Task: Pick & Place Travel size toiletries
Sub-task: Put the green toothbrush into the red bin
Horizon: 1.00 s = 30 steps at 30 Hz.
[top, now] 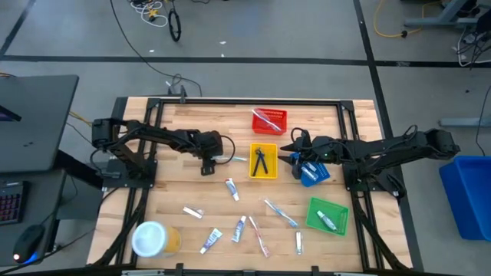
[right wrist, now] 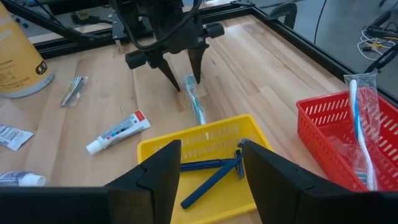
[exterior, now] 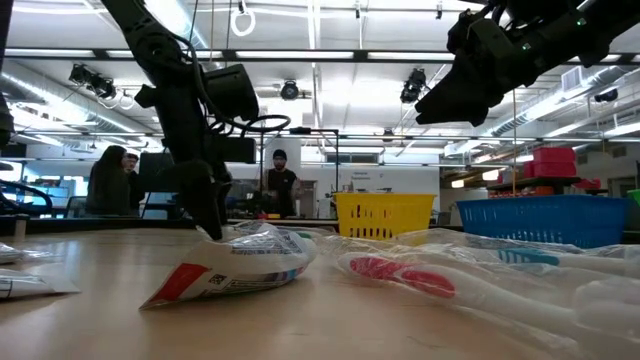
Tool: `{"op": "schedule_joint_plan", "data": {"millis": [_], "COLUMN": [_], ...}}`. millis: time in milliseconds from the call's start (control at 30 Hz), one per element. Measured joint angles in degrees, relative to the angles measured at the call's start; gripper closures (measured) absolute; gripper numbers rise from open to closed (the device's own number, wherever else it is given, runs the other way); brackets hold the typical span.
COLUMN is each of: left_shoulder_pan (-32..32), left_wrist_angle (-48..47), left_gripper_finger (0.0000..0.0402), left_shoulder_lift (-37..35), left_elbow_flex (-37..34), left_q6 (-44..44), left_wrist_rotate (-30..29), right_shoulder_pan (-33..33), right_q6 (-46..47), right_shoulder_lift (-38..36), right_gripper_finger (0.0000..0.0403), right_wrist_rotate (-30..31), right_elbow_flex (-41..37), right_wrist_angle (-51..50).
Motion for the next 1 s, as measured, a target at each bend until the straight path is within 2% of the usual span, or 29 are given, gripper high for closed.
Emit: {"op": "schedule_joint_plan", "data": {"millis": [333, 467, 767, 900, 1000], "left_shoulder_pan": [-0.09, -0.11, -2.31, -3.48, -3.61], "left_wrist_angle": [0.17, 0.61, -0.49, 0.3, -4.01], "left_gripper_finger": [0.0269, 0.0293, 0.0298, 0.03, 0.0304], "left_shoulder_lift": [-0.32, -0.28, -0.01, 0.03, 0.03], "left_elbow_flex": [-0.13, -0.15, 1.32, 5.21, 8.97], "left_q6": [-0.38, -3.6, -6.81, -7.82, -7.8], "left_wrist_rotate": [0.07, 0.0, -2.48, -3.95, -7.88], "right_shoulder_pan": [0.01, -0.01, -0.01, -0.01, -0.01], "right_q6": [0.02, 0.02, 1.18, 1.65, 1.7], "right_shoulder_lift": [0.0, 0.0, 0.0, 0.0, 0.0], "right_gripper_finger": [0.0209, 0.0216, 0.0219, 0.0213, 0.021], "right_wrist_rotate": [0.01, -0.01, -0.01, -0.01, -0.01], "right_elbow_flex": [0.0, 0.0, 0.0, 0.0, 0.0], "right_wrist_angle": [0.0, 0.0, 0.0, 0.0, 0.0]}}
